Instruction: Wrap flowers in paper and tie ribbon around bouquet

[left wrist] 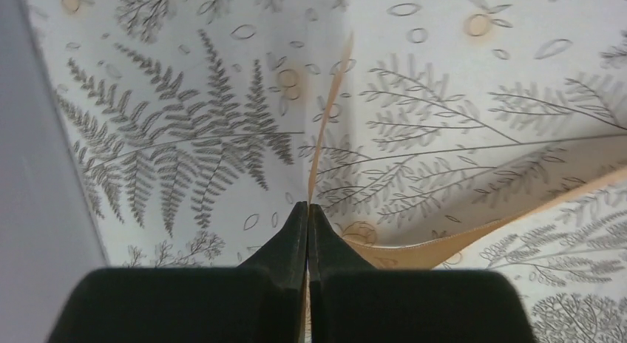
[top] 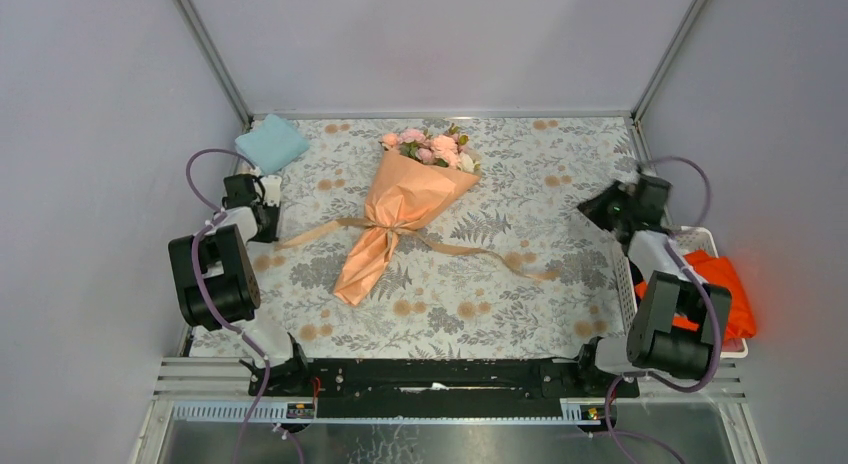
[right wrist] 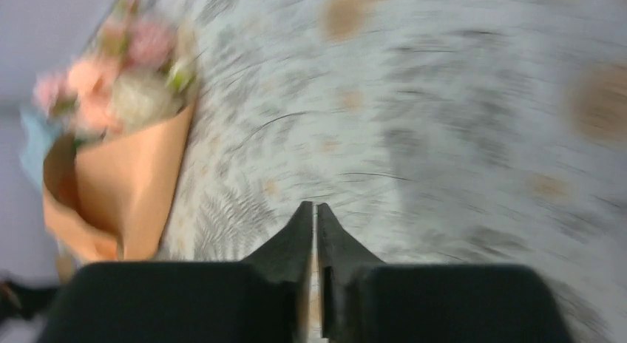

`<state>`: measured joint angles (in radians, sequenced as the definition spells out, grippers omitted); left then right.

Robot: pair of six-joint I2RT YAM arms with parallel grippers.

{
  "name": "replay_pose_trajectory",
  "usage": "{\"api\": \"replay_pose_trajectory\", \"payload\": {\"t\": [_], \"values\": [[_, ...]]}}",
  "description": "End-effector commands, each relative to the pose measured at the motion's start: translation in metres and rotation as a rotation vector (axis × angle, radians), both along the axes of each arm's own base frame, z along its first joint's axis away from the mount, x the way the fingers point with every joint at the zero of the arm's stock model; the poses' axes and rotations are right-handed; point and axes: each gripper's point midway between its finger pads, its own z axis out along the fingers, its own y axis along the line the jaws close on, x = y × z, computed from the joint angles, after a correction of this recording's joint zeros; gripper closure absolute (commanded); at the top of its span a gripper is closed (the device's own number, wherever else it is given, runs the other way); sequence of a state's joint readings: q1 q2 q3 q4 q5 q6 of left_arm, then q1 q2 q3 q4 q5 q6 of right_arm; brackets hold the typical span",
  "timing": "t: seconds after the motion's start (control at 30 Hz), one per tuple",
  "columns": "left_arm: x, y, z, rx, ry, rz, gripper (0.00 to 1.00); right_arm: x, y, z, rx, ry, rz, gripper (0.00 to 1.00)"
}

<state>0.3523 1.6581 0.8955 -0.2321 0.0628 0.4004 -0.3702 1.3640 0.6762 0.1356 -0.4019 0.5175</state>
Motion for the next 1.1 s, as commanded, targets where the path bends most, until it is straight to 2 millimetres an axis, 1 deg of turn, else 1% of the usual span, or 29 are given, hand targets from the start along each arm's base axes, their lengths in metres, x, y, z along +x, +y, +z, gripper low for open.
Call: {"api": "replay_pose_trajectory", "payload": {"t": [0.0, 0.03, 0.07, 0.1, 0.17, 0.2, 0.23, 0.3, 0.33, 0.37, 0.43, 0.5, 0.57, 0.63, 0.7, 0.73, 0.77, 0.8, 0.83, 0.9, 0.93, 0.97, 1.0, 1.03, 1.07], "values": [[0.019, -0.022, 0.027, -0.086, -0.071, -0.113, 0.73, 0.023, 0.121, 0.040, -0.229, -0.170, 0.563, 0.79], [0.023, -0.023, 0.034, -0.089, -0.080, -0.134, 0.57, 0.019, 0.152, 0.039, -0.262, -0.191, 0.688, 0.71], [0.025, -0.027, 0.041, -0.097, -0.083, -0.178, 0.46, 0.015, 0.179, 0.039, -0.299, -0.214, 0.800, 0.63], [0.027, -0.033, 0.050, -0.108, -0.094, -0.232, 0.37, 0.010, 0.203, 0.036, -0.334, -0.231, 0.897, 0.58], [0.030, -0.053, 0.070, -0.127, -0.136, -0.377, 0.22, -0.006, 0.252, 0.024, -0.427, -0.287, 1.110, 0.48], [0.030, -0.065, 0.079, -0.126, -0.162, -0.460, 0.17, -0.016, 0.279, 0.016, -0.449, -0.313, 1.208, 0.44], [0.030, -0.080, 0.088, -0.124, -0.200, -0.550, 0.13, -0.022, 0.300, 0.011, -0.454, -0.333, 1.273, 0.40], [0.026, -0.114, 0.095, -0.128, -0.261, -0.761, 0.10, -0.028, 0.334, -0.004, -0.443, -0.345, 1.361, 0.30], [0.024, -0.130, 0.091, -0.128, -0.271, -0.858, 0.08, -0.029, 0.349, -0.010, -0.445, -0.346, 1.396, 0.26], [0.024, -0.141, 0.085, -0.108, -0.272, -0.944, 0.06, -0.030, 0.361, -0.018, -0.452, -0.340, 1.424, 0.23], [0.033, -0.154, 0.069, -0.083, -0.256, -1.004, 0.04, -0.028, 0.382, -0.031, -0.472, -0.332, 1.456, 0.21], [0.046, -0.159, 0.055, -0.060, -0.225, -0.996, 0.01, -0.026, 0.394, -0.042, -0.500, -0.326, 1.464, 0.21], [0.055, -0.165, 0.043, -0.076, -0.197, -0.991, 0.01, -0.024, 0.400, -0.053, -0.521, -0.320, 1.458, 0.23], [0.056, -0.173, 0.032, -0.096, -0.174, -1.014, 0.01, -0.025, 0.403, -0.061, -0.517, -0.317, 1.446, 0.27], [0.054, -0.179, 0.016, -0.082, -0.134, -1.028, 0.01, -0.029, 0.405, -0.068, -0.520, -0.315, 1.442, 0.34], [0.052, -0.181, 0.008, -0.067, -0.112, -1.035, 0.01, -0.028, 0.403, -0.071, -0.529, -0.310, 1.428, 0.39], [0.050, -0.177, -0.003, -0.045, -0.080, -1.026, 0.01, -0.027, 0.401, -0.075, -0.535, -0.302, 1.412, 0.47], [0.048, -0.182, -0.010, -0.034, -0.066, -1.035, 0.01, -0.024, 0.398, -0.076, -0.548, -0.297, 1.387, 0.58], [0.048, -0.182, -0.017, -0.017, -0.045, -1.022, 0.01, -0.024, 0.396, -0.077, -0.553, -0.294, 1.377, 0.71], [0.046, -0.180, -0.024, -0.017, -0.021, -0.998, 0.02, -0.025, 0.393, -0.075, -0.561, -0.288, 1.367, 0.88], [0.046, -0.180, -0.025, -0.019, -0.016, -0.990, 0.04, -0.025, 0.391, -0.072, -0.565, -0.288, 1.360, 0.97], [0.044, -0.180, -0.026, -0.020, -0.010, -0.986, 0.11, -0.024, 0.388, -0.069, -0.575, -0.286, 1.345, 1.00], [0.042, -0.179, -0.025, -0.020, -0.004, -0.984, 0.26, -0.023, 0.383, -0.067, -0.586, -0.278, 1.328, 1.00], [0.042, -0.178, -0.024, -0.018, -0.002, -0.980, 0.48, -0.023, 0.379, -0.064, -0.589, -0.268, 1.313, 1.00], [0.041, -0.177, -0.023, -0.017, -0.001, -0.968, 0.78, -0.021, 0.373, -0.061, -0.581, -0.255, 1.295, 1.00]]}}
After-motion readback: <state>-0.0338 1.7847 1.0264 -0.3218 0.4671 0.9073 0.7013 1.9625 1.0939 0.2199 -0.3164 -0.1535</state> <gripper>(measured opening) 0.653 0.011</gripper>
